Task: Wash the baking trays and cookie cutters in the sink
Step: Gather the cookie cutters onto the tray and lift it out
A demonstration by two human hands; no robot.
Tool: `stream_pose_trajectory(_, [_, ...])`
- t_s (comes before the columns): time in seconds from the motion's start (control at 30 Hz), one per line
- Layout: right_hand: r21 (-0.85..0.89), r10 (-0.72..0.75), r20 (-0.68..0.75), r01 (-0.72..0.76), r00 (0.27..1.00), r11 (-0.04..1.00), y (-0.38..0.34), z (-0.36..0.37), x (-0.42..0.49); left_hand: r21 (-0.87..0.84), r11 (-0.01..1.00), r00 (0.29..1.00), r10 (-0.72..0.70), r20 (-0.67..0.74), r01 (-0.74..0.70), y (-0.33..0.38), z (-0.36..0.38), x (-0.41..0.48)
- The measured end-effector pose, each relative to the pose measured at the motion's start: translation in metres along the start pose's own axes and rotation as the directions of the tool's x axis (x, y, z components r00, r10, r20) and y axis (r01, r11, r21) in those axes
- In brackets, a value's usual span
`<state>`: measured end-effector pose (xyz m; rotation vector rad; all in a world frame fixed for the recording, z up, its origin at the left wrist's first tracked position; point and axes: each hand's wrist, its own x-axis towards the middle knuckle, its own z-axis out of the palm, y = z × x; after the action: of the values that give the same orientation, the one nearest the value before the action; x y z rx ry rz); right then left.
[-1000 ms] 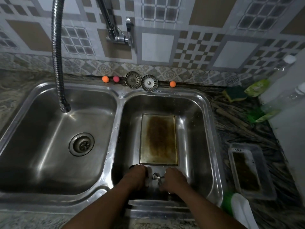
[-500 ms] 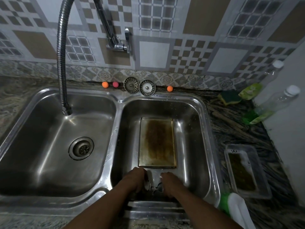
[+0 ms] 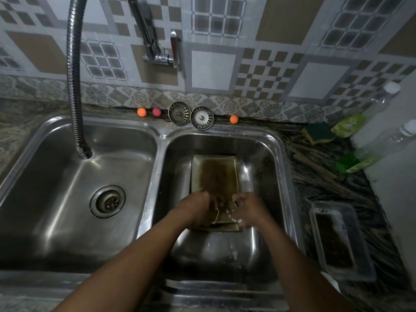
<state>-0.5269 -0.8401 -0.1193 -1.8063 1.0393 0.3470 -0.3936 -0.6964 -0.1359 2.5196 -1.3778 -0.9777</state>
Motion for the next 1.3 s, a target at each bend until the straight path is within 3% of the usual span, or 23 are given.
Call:
stream_pose_trajectory(0.1, [-0.038,-0.058,-0.118,0.053,0.991,0.998,-0.016,-0.002,0.032,-0.018,1.0,0.992,-0.006,-0.123,0.004,0.0,0.009,0.008])
stream_pose_trajectory(0.23, [-0.306,-0.157,-0.229,0.082,0.961,0.949,-0.029,0.008,0.064,-0.015,1.0,0.995,-0.009,-0.097,0.007,-0.007,0.028,0.015])
stream_pose_trajectory(0.47, [-0.309,-0.196,-0.158,0.14,0.968,0.941,-0.041,0.024,0.095,-0.046,0.998,0.985,0.03,-0.167,-0.038,-0.011,0.052,0.024])
stream_pose_trajectory(0.57, [-0.281,-0.245,-0.128,0.202,0.961,0.938,-0.043,0.026,0.102,-0.077,0.994,0.962,0.049,-0.27,-0.072,-0.014,0.053,0.019])
stream_pose_trajectory(0.63, [-0.267,-0.248,-0.126,0.208,0.96,0.941,-0.042,0.023,0.101,-0.118,0.993,0.927,-0.044,-0.373,-0.001,-0.017,0.051,0.015])
stream_pose_trajectory(0.7, [-0.209,-0.249,-0.21,0.205,0.945,0.956,-0.037,0.018,0.097,-0.21,0.968,0.898,-0.214,-0.385,0.141,-0.022,0.05,0.014])
stream_pose_trajectory(0.8, [-0.139,-0.182,-0.375,0.139,0.909,0.98,-0.016,0.01,0.088,-0.313,0.905,0.875,-0.382,-0.296,0.289,-0.029,0.05,0.017])
stream_pose_trajectory(0.97, [-0.175,0.056,-0.292,-0.111,0.955,0.978,0.037,0.018,0.066,-0.408,0.848,0.868,-0.449,-0.212,0.339,-0.036,0.053,0.022])
stream_pose_trajectory(1.13, [-0.186,0.064,-0.273,-0.118,0.96,0.975,0.043,0.027,0.057,-0.388,0.861,0.84,-0.455,-0.296,0.33,-0.037,0.056,0.019])
stream_pose_trajectory(1.3, [-0.212,0.073,-0.231,-0.123,0.97,0.969,0.05,0.034,0.046,-0.39,0.84,0.823,-0.497,-0.274,0.377,-0.035,0.055,0.008])
